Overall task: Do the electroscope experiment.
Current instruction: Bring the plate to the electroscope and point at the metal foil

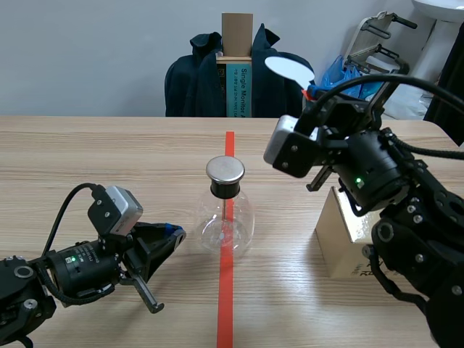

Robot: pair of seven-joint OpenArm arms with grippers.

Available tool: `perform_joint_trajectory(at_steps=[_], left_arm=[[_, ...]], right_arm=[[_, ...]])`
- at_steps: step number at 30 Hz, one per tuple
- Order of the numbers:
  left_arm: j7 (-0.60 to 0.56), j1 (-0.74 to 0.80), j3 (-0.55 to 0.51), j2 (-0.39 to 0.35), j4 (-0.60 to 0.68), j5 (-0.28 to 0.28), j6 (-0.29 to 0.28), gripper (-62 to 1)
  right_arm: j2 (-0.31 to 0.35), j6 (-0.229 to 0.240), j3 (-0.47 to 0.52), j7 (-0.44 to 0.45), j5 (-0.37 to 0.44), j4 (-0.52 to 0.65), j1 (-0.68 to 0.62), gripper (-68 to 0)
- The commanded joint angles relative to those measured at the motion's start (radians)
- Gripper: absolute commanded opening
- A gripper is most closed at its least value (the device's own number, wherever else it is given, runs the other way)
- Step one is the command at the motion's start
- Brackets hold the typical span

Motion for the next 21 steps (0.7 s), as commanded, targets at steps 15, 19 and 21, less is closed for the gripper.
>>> perform_joint_trajectory(at_steps=[15, 19, 21], left_arm=[[-0.015, -0.005, -0.007, 0.001, 0.017, -0.006, 0.002, -57.7], [-0.015, -0.005, -0.007, 0.001, 0.017, -0.006, 0.002, -57.7], [-0.014, -0.005, -0.007, 0.002, 0.017, -0.006, 0.002, -57.7]], right_arm=[[0.013, -0.046, -0.013, 0.027, -0.085, 0.02, -0.111, -66.9], [0.014, -0.046, -0.013, 0.036, -0.111, 0.02, -0.126, -66.9], [0.016, -0.045, -0.013, 0.039, -0.126, 0.02, -0.135, -66.9]])
